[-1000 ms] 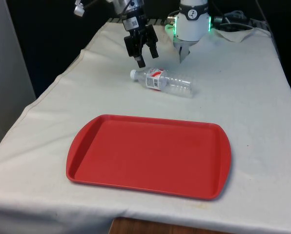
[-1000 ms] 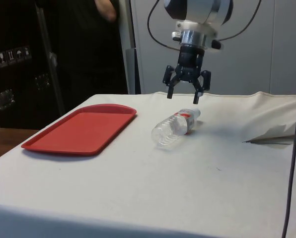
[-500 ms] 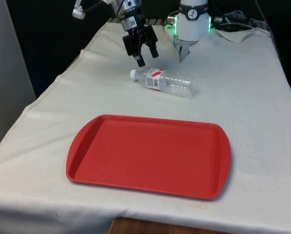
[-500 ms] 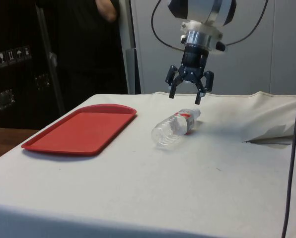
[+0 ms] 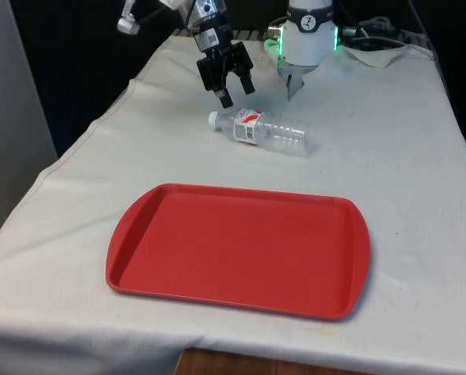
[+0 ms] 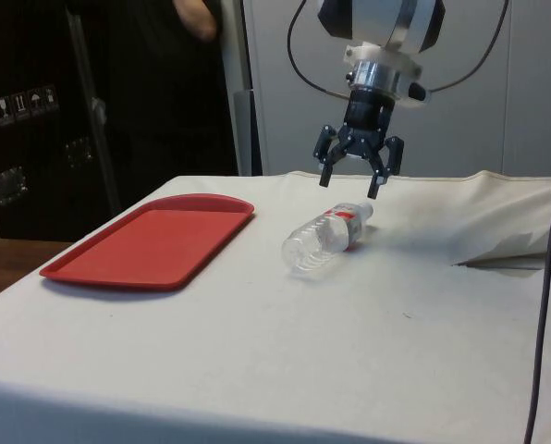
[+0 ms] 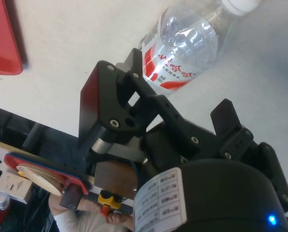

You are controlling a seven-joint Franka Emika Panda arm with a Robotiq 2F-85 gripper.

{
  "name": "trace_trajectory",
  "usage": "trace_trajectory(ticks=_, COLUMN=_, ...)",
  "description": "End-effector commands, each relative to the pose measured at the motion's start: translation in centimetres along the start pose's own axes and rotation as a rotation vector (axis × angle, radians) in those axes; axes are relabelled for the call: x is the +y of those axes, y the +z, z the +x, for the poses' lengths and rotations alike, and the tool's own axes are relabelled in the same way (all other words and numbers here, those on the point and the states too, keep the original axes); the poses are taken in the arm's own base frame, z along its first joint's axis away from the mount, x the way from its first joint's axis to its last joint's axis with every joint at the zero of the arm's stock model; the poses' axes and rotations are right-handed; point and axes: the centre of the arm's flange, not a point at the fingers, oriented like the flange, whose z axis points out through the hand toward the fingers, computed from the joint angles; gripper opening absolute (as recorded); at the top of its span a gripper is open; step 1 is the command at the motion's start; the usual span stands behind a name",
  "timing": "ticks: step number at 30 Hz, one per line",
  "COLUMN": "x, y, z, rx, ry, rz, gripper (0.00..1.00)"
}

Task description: Place the bottle upright on the tray.

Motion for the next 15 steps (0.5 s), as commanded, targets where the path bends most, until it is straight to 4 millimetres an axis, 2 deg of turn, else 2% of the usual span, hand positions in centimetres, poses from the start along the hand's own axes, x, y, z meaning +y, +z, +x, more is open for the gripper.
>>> trace_trajectory(ticks=1, x=-0.01, y=-0.05, z=-0.08, rx=-0.003, ry=0.0, rz=0.005, gripper=1.0)
trace_trajectory(ticks=15, x=0.41, y=0.82, z=0.31, rx=-0.029, ry=0.024, rz=0.007, gripper=1.0)
